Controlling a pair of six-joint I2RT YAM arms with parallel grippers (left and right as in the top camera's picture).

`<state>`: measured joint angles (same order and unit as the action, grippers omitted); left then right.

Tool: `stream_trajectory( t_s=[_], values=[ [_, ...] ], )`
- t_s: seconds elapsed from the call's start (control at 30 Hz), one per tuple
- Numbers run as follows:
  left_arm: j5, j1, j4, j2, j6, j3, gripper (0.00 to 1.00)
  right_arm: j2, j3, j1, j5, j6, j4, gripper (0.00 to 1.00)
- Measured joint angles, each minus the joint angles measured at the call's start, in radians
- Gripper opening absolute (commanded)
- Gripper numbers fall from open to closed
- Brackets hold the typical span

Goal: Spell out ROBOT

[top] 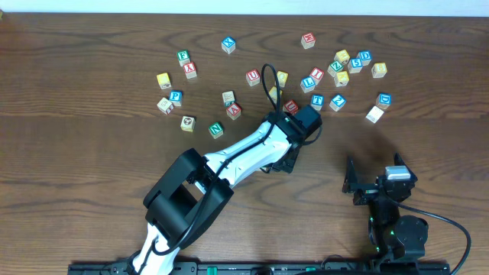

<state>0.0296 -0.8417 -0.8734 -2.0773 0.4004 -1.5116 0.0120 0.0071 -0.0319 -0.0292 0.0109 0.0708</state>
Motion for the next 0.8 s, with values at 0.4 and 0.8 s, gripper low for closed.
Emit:
stream_trajectory(
  t_s=[0.4,0.8],
  values=[
    [0.036,0.000,-0.020,0.000,-0.001,0.011,0.08,0.000,0.000,0.000,0.000,0.000,0.000,0.99],
    [0.052,0.005,-0.021,0.000,-0.001,0.027,0.07,0.000,0.000,0.000,0.000,0.000,0.000,0.99]
  ],
)
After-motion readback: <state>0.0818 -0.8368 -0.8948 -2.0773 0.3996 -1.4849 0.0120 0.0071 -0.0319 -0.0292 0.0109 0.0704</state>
